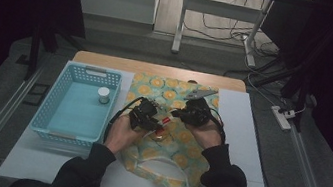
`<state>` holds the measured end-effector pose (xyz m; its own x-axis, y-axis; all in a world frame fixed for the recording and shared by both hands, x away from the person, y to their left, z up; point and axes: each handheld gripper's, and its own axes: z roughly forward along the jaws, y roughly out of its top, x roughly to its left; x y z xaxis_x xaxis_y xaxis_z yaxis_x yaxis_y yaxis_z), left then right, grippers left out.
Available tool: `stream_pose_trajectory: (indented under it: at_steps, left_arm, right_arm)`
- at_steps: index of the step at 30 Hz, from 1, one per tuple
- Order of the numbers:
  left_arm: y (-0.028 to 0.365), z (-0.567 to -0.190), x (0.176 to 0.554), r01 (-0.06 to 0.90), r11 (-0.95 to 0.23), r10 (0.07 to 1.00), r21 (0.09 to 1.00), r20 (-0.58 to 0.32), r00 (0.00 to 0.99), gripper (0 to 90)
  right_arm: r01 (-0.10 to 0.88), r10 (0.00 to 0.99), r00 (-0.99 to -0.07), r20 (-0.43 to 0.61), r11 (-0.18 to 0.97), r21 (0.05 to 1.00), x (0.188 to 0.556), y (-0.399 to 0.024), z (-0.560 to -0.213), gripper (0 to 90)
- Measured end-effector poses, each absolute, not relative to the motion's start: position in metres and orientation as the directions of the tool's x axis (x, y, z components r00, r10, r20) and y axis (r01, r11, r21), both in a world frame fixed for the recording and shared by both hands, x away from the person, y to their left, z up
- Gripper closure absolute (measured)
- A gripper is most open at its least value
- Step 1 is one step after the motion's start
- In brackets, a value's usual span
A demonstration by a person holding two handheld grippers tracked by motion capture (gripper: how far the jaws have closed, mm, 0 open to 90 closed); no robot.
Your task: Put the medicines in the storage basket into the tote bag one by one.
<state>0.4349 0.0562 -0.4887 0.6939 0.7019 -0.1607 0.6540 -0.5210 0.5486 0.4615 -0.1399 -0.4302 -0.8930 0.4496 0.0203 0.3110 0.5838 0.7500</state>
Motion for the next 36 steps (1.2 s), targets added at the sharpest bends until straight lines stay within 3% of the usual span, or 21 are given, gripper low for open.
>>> stream_pose_trajectory:
  at_steps: [12,25,30,36]
  left_arm:
    - [0.058,-0.493,0.445,0.665,-0.505,0.720,0.550,-0.157,0.676,71.7]
    - [0.067,-0.482,0.432,0.631,-0.496,0.678,0.597,-0.187,0.711,44.0]
    - [0.067,-0.478,0.424,0.588,-0.527,0.664,0.614,-0.135,0.736,34.3]
    - [0.072,-0.469,0.417,0.586,-0.495,0.637,0.641,-0.192,0.747,25.4]
  right_arm:
    - [0.314,0.455,-0.890,0.018,0.583,0.749,0.462,-0.140,-0.430,89.9]
    - [0.314,0.455,-0.890,0.019,0.582,0.750,0.462,-0.142,-0.430,89.9]
    - [0.317,0.458,-0.889,0.022,0.580,0.750,0.463,-0.143,-0.430,89.9]
    - [0.318,0.458,-0.889,0.022,0.580,0.750,0.463,-0.143,-0.430,89.9]
